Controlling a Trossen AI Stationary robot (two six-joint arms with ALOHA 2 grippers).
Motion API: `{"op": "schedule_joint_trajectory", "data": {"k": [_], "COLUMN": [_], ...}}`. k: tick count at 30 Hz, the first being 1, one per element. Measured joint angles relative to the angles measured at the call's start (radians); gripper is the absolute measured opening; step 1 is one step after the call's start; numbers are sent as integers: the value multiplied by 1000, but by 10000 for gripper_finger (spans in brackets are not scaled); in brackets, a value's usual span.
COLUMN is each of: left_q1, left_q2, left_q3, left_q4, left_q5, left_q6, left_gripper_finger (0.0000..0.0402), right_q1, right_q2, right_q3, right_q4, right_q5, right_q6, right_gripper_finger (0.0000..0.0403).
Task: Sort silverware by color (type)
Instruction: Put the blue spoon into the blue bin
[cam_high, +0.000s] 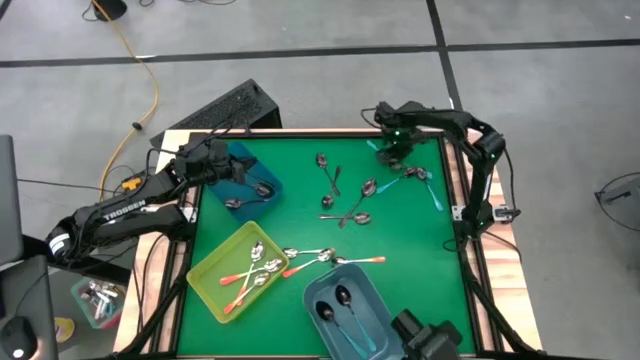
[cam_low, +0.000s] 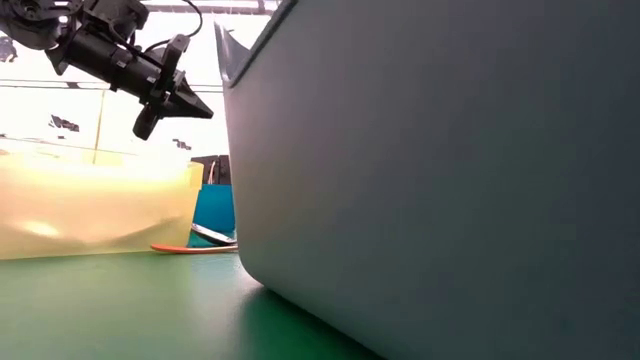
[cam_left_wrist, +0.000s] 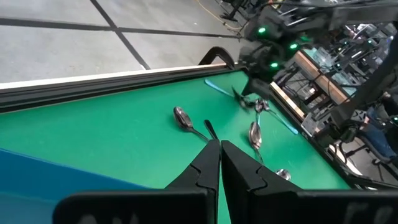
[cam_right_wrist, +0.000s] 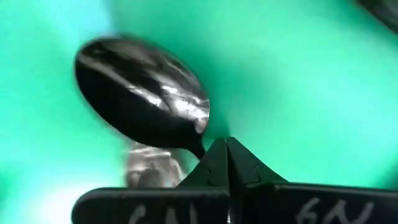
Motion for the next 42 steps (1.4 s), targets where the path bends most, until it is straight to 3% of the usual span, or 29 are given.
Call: {"op": "schedule_joint_trajectory", "data": {"k": [2, 4, 7, 11, 14, 25, 30, 38, 42], "left_q1": [0, 0, 0, 0, 0, 0, 0, 0, 0], "left_q2": [0, 0, 0, 0, 0, 0, 0, 0, 0], "left_q3": [0, 0, 0, 0, 0, 0, 0, 0, 0], "left_q4": [0, 1, 2, 5, 5, 4, 4, 4, 4], "left_q5": [-5, -11, -17, -17, -19, -29, -35, -39, -39], "left_q6": [0, 0, 0, 0, 0, 0, -1, -4, -4], "left_gripper_finger": [0, 0, 0, 0, 0, 0, 0, 0, 0], "right_q1": [37, 55, 41, 9, 5, 21, 61, 201, 240], "right_q2": [-39, -73, -109, -151, -158, -152, -152, -156, -165], "right_q3": [0, 0, 0, -13, -52, -260, -302, -285, -245], "right_q4": [5, 18, 19, -125, -175, -80, 45, 178, 200], "right_q5": [-25, 67, 170, 277, 287, 294, 223, 131, 0], "right_q6": [-115, -95, 34, 350, 463, 585, 483, -20, -186], "right_gripper_finger": [2, 2, 2, 3, 3, 3, 3, 2, 1]}}
